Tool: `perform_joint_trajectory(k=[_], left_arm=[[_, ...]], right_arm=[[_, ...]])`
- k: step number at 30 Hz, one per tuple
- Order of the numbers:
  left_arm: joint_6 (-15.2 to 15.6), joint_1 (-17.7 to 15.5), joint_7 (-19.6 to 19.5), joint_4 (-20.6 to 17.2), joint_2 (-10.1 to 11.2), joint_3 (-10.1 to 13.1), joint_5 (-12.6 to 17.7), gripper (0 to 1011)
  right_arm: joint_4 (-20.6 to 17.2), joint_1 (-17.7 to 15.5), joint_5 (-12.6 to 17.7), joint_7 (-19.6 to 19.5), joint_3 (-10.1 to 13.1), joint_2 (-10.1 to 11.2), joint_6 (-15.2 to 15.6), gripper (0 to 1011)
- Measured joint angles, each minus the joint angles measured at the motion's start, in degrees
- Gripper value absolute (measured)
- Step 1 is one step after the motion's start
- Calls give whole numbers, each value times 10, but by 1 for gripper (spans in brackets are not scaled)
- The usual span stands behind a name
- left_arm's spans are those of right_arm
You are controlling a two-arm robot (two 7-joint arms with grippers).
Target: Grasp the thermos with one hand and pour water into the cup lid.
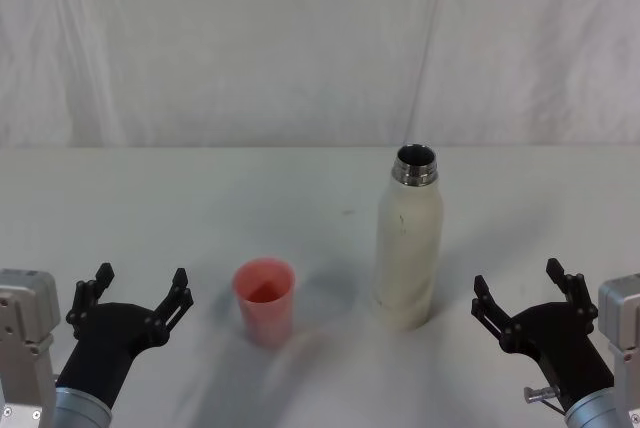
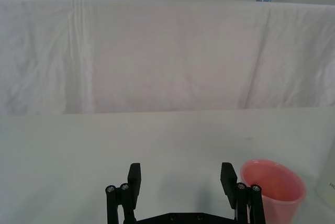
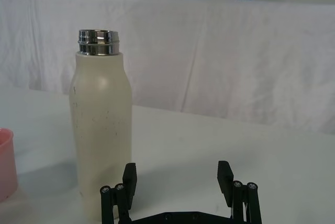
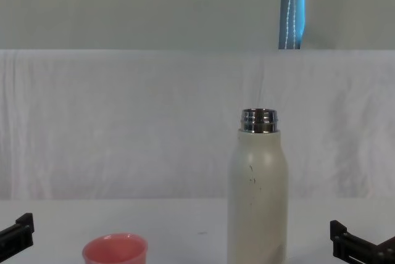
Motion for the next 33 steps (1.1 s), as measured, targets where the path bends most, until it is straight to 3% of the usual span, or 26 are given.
perform_joint_trajectory(k=[33], left_arm=[[0,0,0,0,0,0,0,1001]], right_arm=[[0,0,0,0,0,0,0,1001]])
